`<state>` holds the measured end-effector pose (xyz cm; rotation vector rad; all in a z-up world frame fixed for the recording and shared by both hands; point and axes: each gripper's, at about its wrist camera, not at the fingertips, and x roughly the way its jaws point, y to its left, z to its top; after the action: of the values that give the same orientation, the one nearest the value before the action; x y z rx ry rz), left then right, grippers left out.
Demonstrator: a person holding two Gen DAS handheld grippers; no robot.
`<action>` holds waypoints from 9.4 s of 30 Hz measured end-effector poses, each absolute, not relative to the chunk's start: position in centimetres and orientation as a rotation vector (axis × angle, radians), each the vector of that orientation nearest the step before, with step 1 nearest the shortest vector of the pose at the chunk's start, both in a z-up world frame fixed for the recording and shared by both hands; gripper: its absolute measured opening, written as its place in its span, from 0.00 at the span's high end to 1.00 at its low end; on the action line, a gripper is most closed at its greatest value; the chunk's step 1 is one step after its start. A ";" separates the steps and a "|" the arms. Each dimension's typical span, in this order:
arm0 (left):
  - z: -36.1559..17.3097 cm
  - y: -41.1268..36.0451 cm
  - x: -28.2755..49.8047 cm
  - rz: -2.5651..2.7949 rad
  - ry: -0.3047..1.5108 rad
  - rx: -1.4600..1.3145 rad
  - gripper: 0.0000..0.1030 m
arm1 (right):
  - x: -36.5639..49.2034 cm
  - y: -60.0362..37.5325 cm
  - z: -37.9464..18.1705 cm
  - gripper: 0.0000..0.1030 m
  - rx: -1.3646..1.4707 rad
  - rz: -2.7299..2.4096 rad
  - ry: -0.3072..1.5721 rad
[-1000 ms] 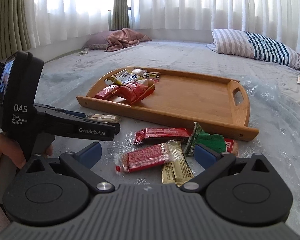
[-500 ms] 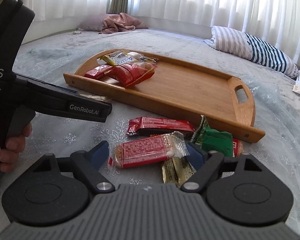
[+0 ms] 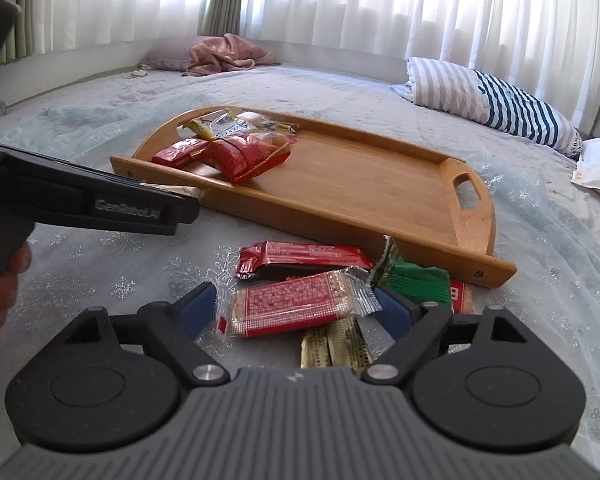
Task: Organize snacks
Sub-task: 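Grasp the cream wafer bar with the left gripper while the right gripper grasps the red wafer packet, then lift the wafer bar with the left gripper while the right gripper lifts the red packet, then carry the wafer bar and red packet over the tray with both grippers, then lower both snacks into the tray and open both grippers, then withdraw both grippers from the tray back toward the remaining snacks, then grasp the green packet with the right gripper while the left gripper grasps the gold packet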
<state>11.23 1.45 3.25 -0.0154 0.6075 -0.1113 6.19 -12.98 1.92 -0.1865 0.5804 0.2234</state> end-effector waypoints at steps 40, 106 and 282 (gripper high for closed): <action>3.8 2.1 9.6 -0.119 0.595 0.001 0.49 | 6.1 -11.8 1.7 0.38 -0.258 0.179 0.559; 7.8 1.0 10.8 -0.185 0.482 -0.044 0.50 | 7.8 -17.8 8.3 0.93 0.055 0.335 0.456; 1.6 -9.8 10.2 -0.458 0.663 0.154 0.34 | 6.4 -25.6 3.2 0.51 0.066 0.112 0.611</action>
<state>10.18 -9.84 1.61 0.1541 0.6629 -0.4577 6.42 -25.63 3.23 0.0660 0.6106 0.1121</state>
